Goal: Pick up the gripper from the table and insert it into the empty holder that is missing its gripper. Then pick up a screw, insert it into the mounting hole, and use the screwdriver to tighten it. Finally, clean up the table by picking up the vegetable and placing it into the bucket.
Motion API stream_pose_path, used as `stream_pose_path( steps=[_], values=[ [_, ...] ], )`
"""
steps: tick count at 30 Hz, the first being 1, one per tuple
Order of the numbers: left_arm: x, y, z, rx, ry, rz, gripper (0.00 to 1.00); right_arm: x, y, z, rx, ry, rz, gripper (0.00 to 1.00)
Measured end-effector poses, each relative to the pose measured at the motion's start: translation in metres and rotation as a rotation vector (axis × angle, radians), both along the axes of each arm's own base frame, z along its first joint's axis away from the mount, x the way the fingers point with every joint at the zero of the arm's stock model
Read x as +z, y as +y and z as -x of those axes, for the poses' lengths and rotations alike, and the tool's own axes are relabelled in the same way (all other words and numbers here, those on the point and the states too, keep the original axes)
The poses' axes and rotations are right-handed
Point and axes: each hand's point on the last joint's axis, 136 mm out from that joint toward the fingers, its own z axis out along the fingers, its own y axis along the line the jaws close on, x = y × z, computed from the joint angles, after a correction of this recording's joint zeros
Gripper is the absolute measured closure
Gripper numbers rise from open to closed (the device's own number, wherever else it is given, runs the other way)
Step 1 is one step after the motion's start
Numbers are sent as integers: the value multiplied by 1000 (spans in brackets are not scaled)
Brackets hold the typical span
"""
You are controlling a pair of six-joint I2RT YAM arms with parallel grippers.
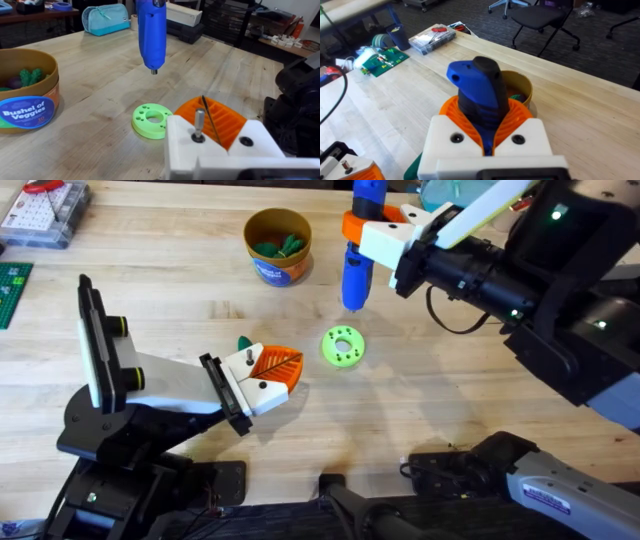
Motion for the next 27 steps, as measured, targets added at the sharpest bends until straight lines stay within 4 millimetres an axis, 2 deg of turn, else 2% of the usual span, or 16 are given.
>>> stream_pose_path(
  steps=[6, 11, 18, 23, 27],
  values=[
    [0, 0, 0, 0, 1, 0, 988, -18, -4, -1, -21, 48, 39, 950],
    [0, 0, 0, 0, 1, 0, 988, -38, -29, -14, -167, 55, 165, 951],
    [0, 0, 0, 0, 1, 0, 988, -83, -73, -36, -363, 69, 486, 952],
    [0, 0, 0, 0, 1, 0, 988, -124, -88, -45, -395, 121, 689, 950],
    [0, 0, 0, 1, 1, 0, 988, -159, -93, -48, -339, 148, 861, 952]
  ],
)
